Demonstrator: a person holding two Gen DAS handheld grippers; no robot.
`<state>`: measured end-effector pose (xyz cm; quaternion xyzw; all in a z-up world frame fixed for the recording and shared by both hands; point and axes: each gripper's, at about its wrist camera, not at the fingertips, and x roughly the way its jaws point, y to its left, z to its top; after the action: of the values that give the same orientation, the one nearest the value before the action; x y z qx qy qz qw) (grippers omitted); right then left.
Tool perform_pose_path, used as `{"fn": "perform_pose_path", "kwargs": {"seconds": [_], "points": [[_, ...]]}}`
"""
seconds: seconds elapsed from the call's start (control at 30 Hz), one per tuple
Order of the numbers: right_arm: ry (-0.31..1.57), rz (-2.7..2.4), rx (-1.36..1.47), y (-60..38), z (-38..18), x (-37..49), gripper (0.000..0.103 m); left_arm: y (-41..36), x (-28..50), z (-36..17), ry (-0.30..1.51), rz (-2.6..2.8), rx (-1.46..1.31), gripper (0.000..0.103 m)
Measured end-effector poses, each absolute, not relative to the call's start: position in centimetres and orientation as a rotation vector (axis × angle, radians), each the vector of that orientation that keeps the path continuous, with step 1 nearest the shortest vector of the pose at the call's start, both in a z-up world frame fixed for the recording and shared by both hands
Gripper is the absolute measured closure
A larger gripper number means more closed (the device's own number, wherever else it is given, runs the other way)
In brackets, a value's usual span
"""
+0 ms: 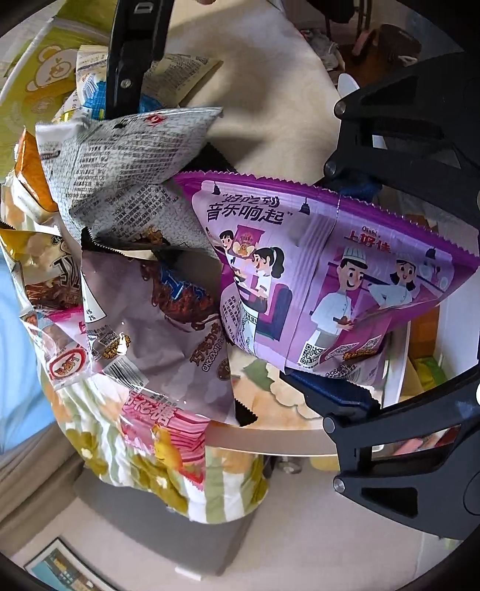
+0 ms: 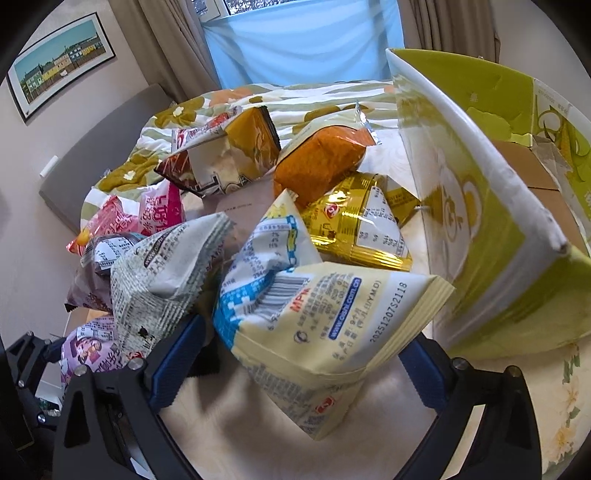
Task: Organize snacks
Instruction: 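Grasp the purple snack bag with the left gripper while the right grasps a white bag, then carry both bags into the yellow box and open both grippers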
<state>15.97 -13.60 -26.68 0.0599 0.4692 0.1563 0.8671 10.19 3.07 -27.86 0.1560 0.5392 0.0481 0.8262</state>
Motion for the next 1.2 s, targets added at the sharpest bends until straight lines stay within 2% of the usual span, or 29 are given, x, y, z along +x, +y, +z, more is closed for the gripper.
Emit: {"fn": "perform_pose_path", "kwargs": {"seconds": [0.07,0.13,0.27,0.33,0.6,0.97,1.2], "points": [[0.980,0.333,0.139,-13.7,-26.8,16.3,0.010,3.5,10.2,-27.8,1.148,0.095,0.311,0.033],[0.984,0.339,0.152,-13.7,-26.9,16.4,0.019,3.7,9.7,-27.6,1.150,0.093,0.293,0.034],[0.993,0.336,0.170,-14.0,-26.9,16.0,0.028,4.8,9.7,-27.2,1.153,0.092,0.252,0.036],[0.994,0.338,0.181,-14.2,-26.6,15.4,0.036,4.9,9.5,-26.8,1.149,0.091,0.239,0.036],[0.956,0.309,0.149,-14.4,-24.1,13.5,0.039,5.3,8.5,-24.4,1.108,0.075,0.200,0.037],[0.901,0.266,0.121,-14.6,-18.1,12.4,0.039,3.9,7.7,-17.8,1.007,0.009,0.135,0.037],[0.844,0.194,0.147,-16.6,-13.6,13.3,0.039,1.7,10.7,-13.5,0.906,-0.094,0.128,0.037]]}}
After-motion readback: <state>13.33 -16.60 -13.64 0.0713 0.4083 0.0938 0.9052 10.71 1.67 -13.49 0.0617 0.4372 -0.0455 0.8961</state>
